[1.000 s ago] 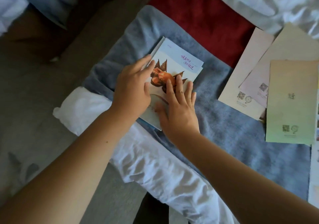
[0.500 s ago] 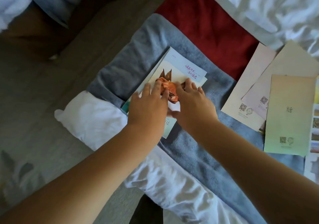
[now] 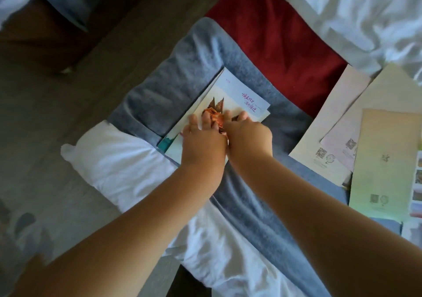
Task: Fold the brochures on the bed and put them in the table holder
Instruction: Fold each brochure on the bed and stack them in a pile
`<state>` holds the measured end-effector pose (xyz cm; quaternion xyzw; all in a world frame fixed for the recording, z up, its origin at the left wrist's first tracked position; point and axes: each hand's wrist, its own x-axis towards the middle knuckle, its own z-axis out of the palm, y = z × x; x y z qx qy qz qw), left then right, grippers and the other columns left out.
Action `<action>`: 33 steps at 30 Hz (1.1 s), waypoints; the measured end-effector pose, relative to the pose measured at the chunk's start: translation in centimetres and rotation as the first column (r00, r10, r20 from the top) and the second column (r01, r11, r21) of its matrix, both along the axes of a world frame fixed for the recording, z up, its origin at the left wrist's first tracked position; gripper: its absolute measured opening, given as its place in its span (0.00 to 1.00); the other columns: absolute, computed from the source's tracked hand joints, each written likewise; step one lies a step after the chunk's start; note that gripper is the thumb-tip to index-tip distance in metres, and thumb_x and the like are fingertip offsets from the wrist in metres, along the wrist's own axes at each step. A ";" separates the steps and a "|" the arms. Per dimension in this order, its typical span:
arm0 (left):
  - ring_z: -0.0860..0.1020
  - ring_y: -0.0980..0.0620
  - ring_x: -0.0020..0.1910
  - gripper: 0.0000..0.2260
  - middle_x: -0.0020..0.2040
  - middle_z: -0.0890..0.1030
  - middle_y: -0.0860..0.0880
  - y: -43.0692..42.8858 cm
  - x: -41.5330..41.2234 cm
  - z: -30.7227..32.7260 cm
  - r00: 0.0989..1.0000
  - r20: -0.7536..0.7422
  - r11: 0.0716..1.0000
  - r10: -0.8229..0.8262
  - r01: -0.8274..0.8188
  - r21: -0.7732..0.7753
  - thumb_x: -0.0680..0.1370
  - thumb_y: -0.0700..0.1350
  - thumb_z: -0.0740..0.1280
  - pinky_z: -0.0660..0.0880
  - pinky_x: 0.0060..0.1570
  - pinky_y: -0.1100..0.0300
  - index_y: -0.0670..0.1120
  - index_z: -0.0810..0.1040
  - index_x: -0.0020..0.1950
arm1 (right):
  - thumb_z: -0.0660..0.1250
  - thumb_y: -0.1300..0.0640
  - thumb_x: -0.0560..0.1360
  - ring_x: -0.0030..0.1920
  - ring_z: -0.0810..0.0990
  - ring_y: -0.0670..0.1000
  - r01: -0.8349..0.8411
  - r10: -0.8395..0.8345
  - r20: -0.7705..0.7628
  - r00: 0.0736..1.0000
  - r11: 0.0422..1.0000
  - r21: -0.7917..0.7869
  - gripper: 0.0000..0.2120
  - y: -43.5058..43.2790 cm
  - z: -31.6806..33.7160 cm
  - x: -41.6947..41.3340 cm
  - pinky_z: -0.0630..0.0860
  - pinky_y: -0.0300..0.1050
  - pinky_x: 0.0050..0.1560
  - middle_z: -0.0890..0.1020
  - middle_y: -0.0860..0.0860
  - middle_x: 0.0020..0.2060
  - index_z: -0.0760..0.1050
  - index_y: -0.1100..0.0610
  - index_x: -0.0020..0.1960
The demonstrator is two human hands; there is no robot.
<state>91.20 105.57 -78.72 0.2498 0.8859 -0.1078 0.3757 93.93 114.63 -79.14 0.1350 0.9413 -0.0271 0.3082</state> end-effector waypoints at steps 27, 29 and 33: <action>0.56 0.32 0.80 0.33 0.82 0.54 0.35 17.1 22.2 4.1 0.905 -0.377 0.758 -0.196 0.384 0.527 0.74 0.47 0.56 0.63 0.72 0.37 0.43 0.64 0.80 | 0.47 0.48 0.88 0.81 0.32 0.53 0.384 -0.451 -0.351 0.820 0.890 -0.247 0.27 21.8 -0.5 38.6 0.39 0.55 0.81 0.39 0.53 0.83 0.44 0.50 0.84; 0.51 0.34 0.82 0.30 0.83 0.54 0.37 18.5 23.0 3.8 0.861 -0.434 0.743 -0.265 0.469 0.478 0.77 0.49 0.57 0.58 0.75 0.37 0.44 0.67 0.79 | 0.44 0.41 0.86 0.79 0.28 0.50 0.449 -0.496 -0.289 0.818 0.867 -0.216 0.30 23.6 -0.7 40.3 0.32 0.51 0.78 0.32 0.48 0.81 0.34 0.44 0.83; 0.53 0.41 0.82 0.29 0.83 0.57 0.42 21.3 25.3 2.0 0.850 -0.348 0.780 -0.395 0.510 0.361 0.83 0.57 0.53 0.52 0.78 0.42 0.45 0.63 0.81 | 0.43 0.39 0.86 0.81 0.31 0.48 0.443 -0.493 -0.319 0.809 0.869 -0.220 0.29 24.9 -1.1 42.2 0.35 0.54 0.80 0.36 0.44 0.82 0.38 0.44 0.83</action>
